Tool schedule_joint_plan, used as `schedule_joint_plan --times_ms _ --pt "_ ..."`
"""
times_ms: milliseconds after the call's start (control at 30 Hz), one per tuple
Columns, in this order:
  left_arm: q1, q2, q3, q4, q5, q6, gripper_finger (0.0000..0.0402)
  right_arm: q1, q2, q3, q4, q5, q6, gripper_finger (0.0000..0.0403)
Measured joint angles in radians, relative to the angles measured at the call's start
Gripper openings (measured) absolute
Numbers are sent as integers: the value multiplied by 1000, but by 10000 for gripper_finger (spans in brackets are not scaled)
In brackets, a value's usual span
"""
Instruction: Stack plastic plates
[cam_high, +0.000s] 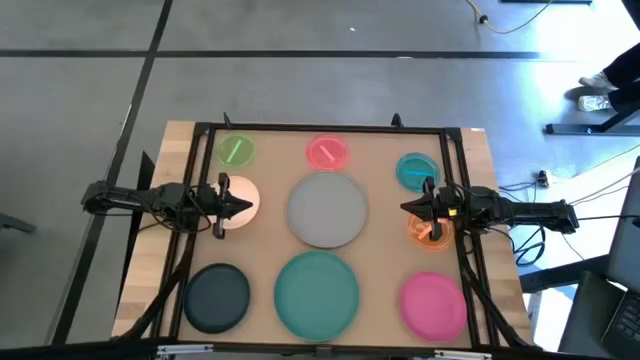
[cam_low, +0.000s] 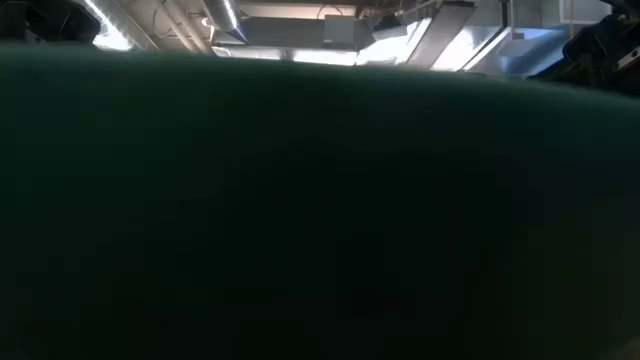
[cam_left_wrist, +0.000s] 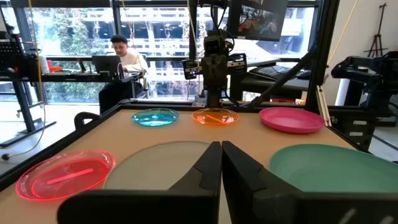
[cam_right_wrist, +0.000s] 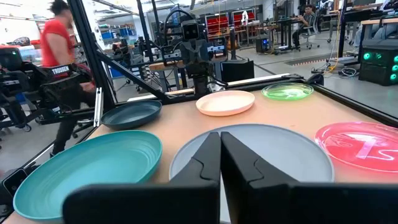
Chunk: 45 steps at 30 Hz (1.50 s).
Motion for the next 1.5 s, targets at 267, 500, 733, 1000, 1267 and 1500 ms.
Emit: schedule_joint_plan --times_ms 267,500,733,1000,1267,1500 --pt "0 0 0 0 0 0 5 0 0 0 0 0 0 1" --pt "0 0 0 0 0 0 5 0 0 0 0 0 0 1" --pt "0 0 0 0 0 0 5 0 0 -1 18 11 -29 1" --pt "0 0 0 79 0 -3 5 0 -3 -2 65 15 -47 1" --pt "0 -1 1 328 0 1 5 0 -3 -2 101 27 -34 1" --pt "1 3 0 405 -77 94 5 0 76 -1 103 113 -17 1"
